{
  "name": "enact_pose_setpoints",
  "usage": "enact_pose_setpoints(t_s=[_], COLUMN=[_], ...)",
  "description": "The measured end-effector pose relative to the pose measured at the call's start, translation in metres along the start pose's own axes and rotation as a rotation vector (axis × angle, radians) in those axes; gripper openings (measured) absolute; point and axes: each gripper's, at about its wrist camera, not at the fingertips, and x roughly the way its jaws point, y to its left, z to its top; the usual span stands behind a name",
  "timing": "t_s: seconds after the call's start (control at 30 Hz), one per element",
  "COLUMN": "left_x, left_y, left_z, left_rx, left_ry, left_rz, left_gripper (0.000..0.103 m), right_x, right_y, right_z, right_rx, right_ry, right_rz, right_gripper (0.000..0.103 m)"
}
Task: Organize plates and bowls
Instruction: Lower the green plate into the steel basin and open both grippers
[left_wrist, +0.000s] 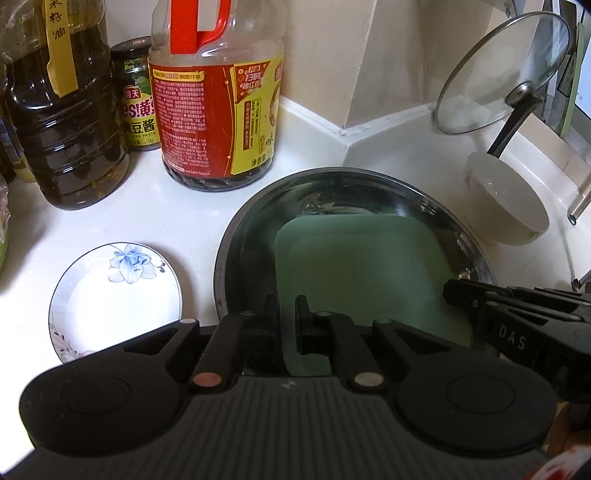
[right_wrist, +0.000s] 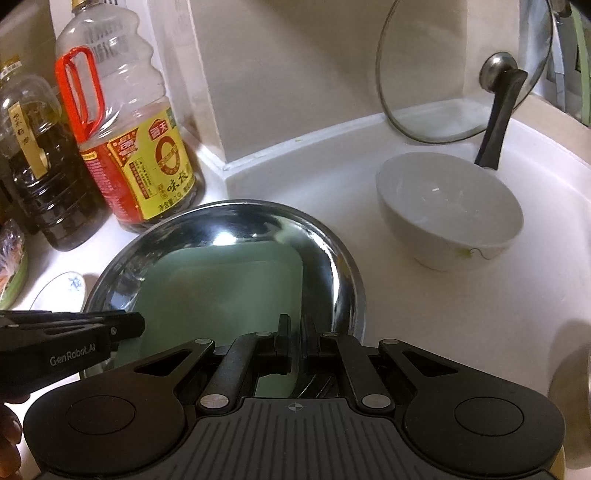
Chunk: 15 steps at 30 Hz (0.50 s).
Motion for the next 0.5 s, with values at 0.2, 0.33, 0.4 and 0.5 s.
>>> enact_pose_setpoints(t_s=[0.2, 0.33, 0.4, 0.5], left_x=[-0.007, -0.017, -0.024, -0.036], left_y=[0.001, 0.002, 0.001, 0.001], left_z=[0.001, 0.003, 0.003, 0.000], left_rx=[0.007, 0.012, 0.013, 0.025], left_ry=[-0.027, -0.051, -0.060, -0.075], left_rz=[0.019, 0.021, 0.019, 0.021], left_gripper=[0.014, 0.016, 0.019, 0.026], right_x=[-0.006, -0.015, -0.022, -0.032], right_y=[0.000, 0.000, 0.001, 0.002], right_z=[0.002, 0.004, 0.004, 0.003], right_rx=[0.012, 0.016, 0.012, 0.006], right_ry=[-0.028, -0.054, -0.067, -0.081], right_rz=[0.014, 0.026, 0.036, 0.054], right_gripper=[0.005, 0.005, 0.007, 0.022])
